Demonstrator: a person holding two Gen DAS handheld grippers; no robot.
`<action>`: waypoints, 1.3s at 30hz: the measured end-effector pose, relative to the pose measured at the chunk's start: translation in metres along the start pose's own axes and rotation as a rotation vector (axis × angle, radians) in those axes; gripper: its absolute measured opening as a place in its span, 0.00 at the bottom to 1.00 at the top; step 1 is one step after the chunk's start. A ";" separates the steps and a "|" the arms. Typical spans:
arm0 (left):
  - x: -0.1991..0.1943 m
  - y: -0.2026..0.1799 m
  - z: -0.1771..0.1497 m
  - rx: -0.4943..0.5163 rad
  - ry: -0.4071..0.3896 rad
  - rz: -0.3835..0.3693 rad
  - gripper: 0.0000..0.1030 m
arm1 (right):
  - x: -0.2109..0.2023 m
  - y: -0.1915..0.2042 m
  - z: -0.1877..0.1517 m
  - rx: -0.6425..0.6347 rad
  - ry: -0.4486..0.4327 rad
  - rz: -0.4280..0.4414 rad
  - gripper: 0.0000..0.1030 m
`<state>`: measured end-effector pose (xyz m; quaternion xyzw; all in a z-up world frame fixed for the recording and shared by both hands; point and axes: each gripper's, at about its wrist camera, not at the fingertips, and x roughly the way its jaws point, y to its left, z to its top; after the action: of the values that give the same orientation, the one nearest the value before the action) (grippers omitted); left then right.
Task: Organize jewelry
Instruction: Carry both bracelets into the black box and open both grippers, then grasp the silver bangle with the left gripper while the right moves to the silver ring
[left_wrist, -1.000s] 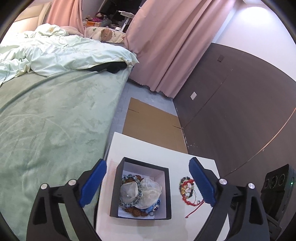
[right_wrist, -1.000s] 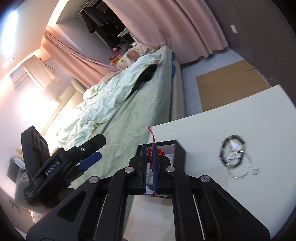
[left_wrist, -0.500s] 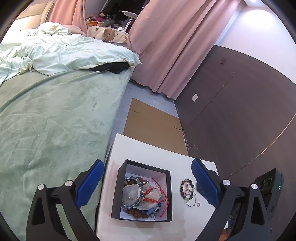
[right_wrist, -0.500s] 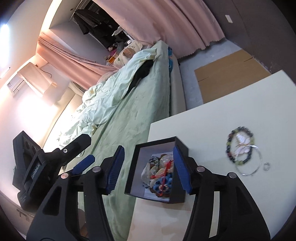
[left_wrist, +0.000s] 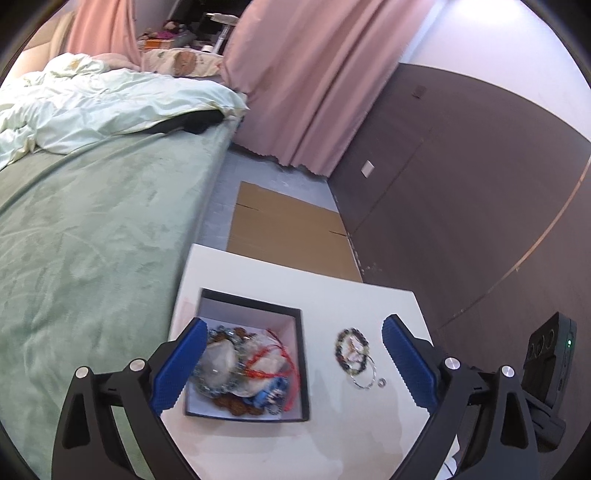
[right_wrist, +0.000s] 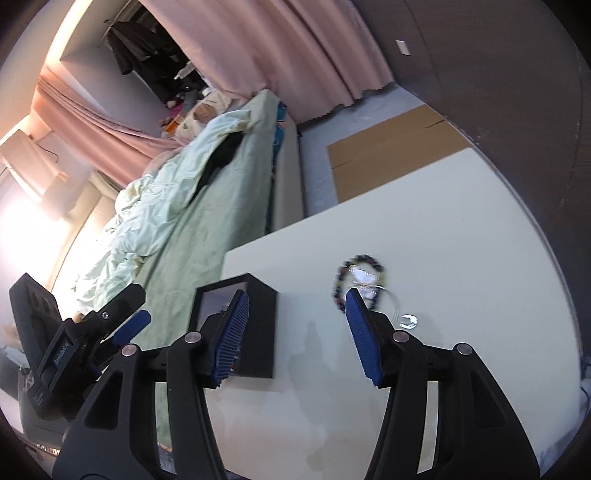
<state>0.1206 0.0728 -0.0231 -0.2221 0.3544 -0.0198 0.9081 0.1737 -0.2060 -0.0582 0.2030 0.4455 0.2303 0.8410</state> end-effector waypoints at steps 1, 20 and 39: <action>0.002 -0.005 -0.002 0.009 0.007 -0.006 0.88 | -0.002 -0.003 0.000 0.004 0.004 -0.006 0.54; 0.063 -0.074 -0.048 0.159 0.171 -0.046 0.62 | -0.028 -0.066 0.003 0.102 0.031 -0.120 0.54; 0.131 -0.092 -0.083 0.259 0.268 0.060 0.38 | -0.028 -0.091 0.011 0.124 0.054 -0.173 0.54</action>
<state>0.1761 -0.0679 -0.1219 -0.0880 0.4730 -0.0676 0.8740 0.1882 -0.2973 -0.0839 0.2089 0.4973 0.1341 0.8313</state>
